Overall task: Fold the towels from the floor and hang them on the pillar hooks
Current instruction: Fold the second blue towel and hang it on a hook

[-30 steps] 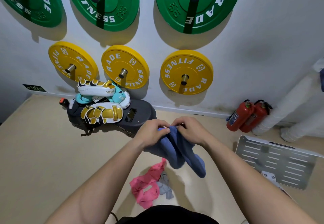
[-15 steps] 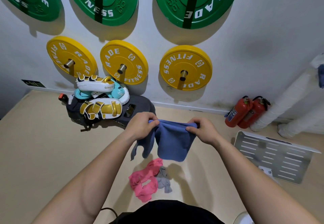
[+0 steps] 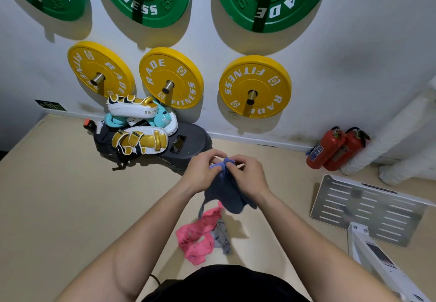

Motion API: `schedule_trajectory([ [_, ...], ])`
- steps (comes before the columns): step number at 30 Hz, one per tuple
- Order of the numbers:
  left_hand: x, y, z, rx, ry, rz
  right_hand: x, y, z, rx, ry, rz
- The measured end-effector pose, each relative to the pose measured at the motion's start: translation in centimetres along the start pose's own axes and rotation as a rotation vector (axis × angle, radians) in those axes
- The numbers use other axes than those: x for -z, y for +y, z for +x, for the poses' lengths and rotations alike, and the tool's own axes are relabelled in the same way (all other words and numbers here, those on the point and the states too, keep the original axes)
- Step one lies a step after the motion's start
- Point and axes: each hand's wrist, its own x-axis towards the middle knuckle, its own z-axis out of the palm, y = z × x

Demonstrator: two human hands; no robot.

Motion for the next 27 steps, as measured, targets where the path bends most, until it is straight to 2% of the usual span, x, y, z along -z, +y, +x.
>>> schedule_trajectory([
  [7, -0.6, -0.1, -1.3, 0.039, -0.108, -0.226, -0.6, 0.3, -1.3, -0.070, 0.089, 0.092],
  [10, -0.9, 0.1, -1.5, 0.094, -0.030, -0.258, -0.7, 0.5, -1.6, -0.084, 0.088, 0.104],
  [13, -0.8, 0.1, -1.7, 0.170, 0.067, -0.311, -0.9, 0.7, -2.0, -0.092, 0.047, 0.101],
  [17, -0.6, 0.6, -2.1, 0.166, 0.106, -0.312, -1.5, 0.8, -2.2, -0.073, -0.002, 0.129],
  [23, 0.6, 0.5, -3.0, 0.130, 0.051, -0.281, -1.6, 0.6, -2.2, -0.086, -0.038, 0.174],
  [27, 1.0, 0.1, -3.6, 0.116, 0.016, -0.378, -1.6, 0.0, -2.0, -0.065, -0.085, 0.207],
])
